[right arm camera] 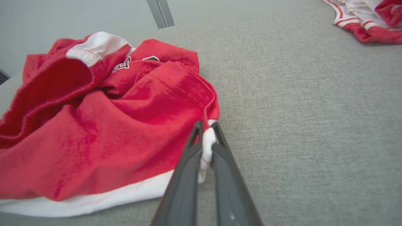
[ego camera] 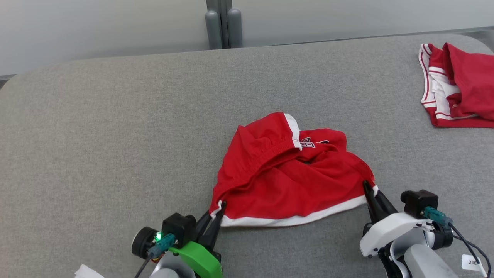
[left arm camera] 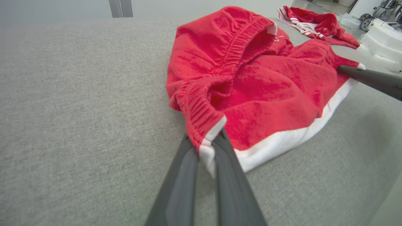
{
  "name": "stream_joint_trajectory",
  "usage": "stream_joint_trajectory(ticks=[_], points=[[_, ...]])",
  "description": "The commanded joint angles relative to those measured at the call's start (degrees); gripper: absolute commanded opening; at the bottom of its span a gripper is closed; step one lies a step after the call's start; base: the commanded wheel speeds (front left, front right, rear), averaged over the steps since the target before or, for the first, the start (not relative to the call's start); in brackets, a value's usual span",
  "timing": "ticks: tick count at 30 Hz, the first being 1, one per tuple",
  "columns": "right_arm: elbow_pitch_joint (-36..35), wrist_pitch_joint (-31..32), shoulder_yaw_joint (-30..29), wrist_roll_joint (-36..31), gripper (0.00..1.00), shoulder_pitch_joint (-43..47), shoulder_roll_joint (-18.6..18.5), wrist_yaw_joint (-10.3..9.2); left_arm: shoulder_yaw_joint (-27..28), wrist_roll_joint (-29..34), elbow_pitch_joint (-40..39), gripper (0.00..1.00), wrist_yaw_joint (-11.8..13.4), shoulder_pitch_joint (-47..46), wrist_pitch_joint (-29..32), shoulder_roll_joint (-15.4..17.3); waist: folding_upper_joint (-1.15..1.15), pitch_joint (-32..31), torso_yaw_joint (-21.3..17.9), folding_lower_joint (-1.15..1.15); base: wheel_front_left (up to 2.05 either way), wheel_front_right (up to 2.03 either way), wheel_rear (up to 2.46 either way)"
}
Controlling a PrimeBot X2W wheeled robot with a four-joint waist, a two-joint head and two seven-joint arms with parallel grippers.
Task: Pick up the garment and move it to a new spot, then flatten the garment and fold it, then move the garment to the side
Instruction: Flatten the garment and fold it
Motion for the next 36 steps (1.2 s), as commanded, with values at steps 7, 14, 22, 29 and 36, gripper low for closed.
stream_joint_trajectory(ticks=[7,14,22,29,36], points=[[-7.19,-0.02,4.0,2.7,0.0,-4.32,-2.17,-0.11,2.37,-3.69,-5.81,0.0,0.0,-5.51,0.0,2.8,0.0,-1.36,-0.48,0.0,0.0,0.0,0.0],[-7.9,4.17,8.31,8.33,0.0,-18.54,-4.13,-0.11,1.21,-10.16,-7.68,0.0,0.0,-20.28,4.92,6.16,0.0,1.88,-0.72,0.0,0.0,0.0,0.0],[-0.04,15.17,4.51,17.22,0.0,-47.02,-2.6,-0.11,5.0,-21.65,-0.78,0.0,0.0,-48.07,14.95,7.75,0.0,13.46,-1.39,0.0,0.0,0.0,0.0],[13.9,17.74,-4.27,19.87,0.0,-73.58,1.58,-0.08,11.26,-25.82,11.32,0.0,1.47,-73.25,16.28,3.46,0.0,21.57,-1.82,0.0,0.0,0.0,0.0],[21.11,13.77,-4.75,19.03,0.0,-82.72,3.2,-0.08,11.68,-26.62,19.17,0.0,0.56,-82.56,12.81,0.93,0.0,24.33,-1.76,0.0,0.0,0.0,0.0]])
